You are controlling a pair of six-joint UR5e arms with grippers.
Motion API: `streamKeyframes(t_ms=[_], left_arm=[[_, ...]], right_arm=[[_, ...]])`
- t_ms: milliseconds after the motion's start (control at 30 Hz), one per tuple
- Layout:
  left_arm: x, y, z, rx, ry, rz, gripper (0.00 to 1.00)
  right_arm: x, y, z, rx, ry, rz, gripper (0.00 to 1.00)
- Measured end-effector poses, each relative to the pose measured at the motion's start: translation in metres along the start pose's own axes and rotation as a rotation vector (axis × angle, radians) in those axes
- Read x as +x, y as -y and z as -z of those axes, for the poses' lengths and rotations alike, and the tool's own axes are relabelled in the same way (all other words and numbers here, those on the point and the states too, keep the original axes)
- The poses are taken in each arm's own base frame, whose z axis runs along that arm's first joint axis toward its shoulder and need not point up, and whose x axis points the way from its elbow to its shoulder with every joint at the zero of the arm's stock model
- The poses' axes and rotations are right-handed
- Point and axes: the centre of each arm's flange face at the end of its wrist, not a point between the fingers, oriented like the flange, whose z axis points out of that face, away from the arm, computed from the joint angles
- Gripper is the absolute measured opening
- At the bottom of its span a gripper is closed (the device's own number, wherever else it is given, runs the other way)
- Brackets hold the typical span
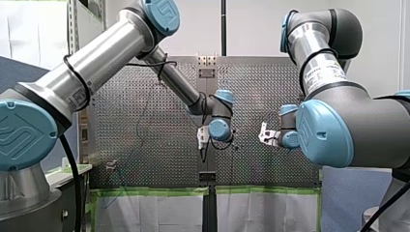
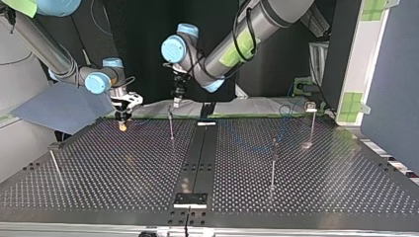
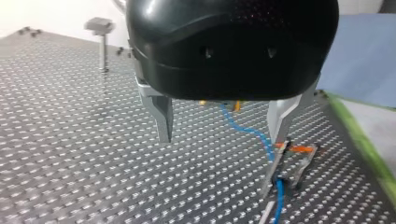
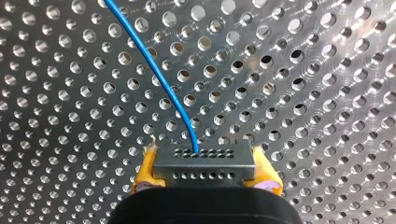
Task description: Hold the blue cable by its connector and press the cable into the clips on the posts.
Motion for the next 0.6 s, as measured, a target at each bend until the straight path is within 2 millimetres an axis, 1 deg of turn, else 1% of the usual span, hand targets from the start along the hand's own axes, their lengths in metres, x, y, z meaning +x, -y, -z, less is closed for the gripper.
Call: streamKeyframes(t_ms=[200, 333, 600], left_arm=[[-0.019, -0.011, 0.009, -0.034, 0.052, 0.041, 1.0], [-0.031, -0.016, 0.02, -0.051, 0.089, 0.075, 1.0], [-0.047, -0.022, 0.042, -0.043, 0.111, 0.136, 1.0]], right_arm=[[0.0, 0.0, 0.0, 0.0, 0.001, 0.0, 0.0], [-0.001, 0.0, 0.0, 0.0, 0.002, 0.0, 0.0], [-0.001, 0.0, 0.001, 0.0, 0.006, -0.003, 0.0]])
